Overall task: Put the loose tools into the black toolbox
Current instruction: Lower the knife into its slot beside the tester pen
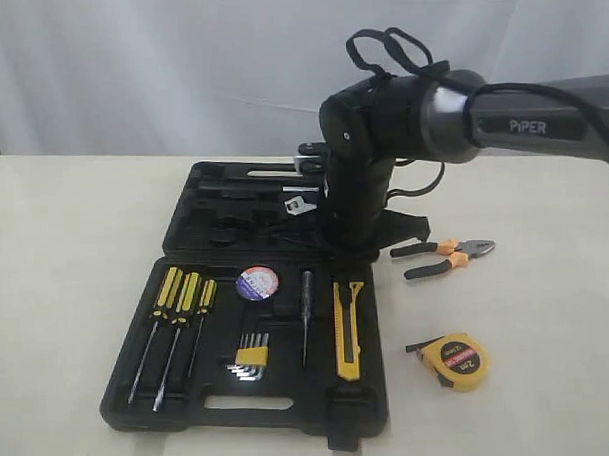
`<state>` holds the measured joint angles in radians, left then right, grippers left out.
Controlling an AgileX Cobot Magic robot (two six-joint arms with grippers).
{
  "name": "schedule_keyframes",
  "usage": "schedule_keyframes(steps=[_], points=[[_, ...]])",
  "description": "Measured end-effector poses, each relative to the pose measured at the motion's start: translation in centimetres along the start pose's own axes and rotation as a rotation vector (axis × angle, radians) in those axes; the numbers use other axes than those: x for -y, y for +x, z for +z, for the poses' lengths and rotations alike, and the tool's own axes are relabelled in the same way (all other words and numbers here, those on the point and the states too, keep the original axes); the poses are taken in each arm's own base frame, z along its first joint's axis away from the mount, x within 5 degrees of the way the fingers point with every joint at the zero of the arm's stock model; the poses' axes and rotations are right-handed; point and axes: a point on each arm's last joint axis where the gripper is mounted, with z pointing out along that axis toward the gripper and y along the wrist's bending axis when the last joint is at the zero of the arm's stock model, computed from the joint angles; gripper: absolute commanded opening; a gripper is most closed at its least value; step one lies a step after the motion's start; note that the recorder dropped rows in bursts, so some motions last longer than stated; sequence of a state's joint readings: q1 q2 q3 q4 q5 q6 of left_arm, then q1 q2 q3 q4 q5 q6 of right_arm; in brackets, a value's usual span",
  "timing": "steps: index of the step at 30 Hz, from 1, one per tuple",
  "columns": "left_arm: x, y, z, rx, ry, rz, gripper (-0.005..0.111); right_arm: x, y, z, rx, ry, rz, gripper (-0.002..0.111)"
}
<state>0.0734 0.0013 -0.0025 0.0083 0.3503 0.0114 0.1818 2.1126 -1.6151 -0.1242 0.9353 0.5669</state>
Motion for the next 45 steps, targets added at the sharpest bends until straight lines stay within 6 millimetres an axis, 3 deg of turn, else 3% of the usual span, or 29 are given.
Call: schedule_keyframes(steps=[11,20,25,34,39,45], points=[[0.0,0.0,0.0,0.000,0.000,0.000,0.000,0.4,0.4,0.1,-0.046,0.045,-0.111,-0.001],[0.0,0.0,0.0,0.000,0.000,0.000,0.000,0.3,0.6,2.4,-0.083,0.067,-0.142,-0.001],[0.0,0.0,0.0,0.000,0.000,0.000,0.000,0.2,0.1,2.5,-0.038,0.043,-0.167,-0.001],[0.0,0.0,0.0,0.000,0.000,0.000,0.000,2.2,-1.0,3.6,-0.027,0.044,-0.144,-0.001],[0.0,0.0,0.0,0.000,0.000,0.000,0.000,2.3,-1.3,3.5,-0.018,0.043,-0.211,-0.001],[0.0,0.0,0.0,0.000,0.000,0.000,0.000,2.1,-1.5,1.4,0.009,-0.003,-0.251,-0.001]])
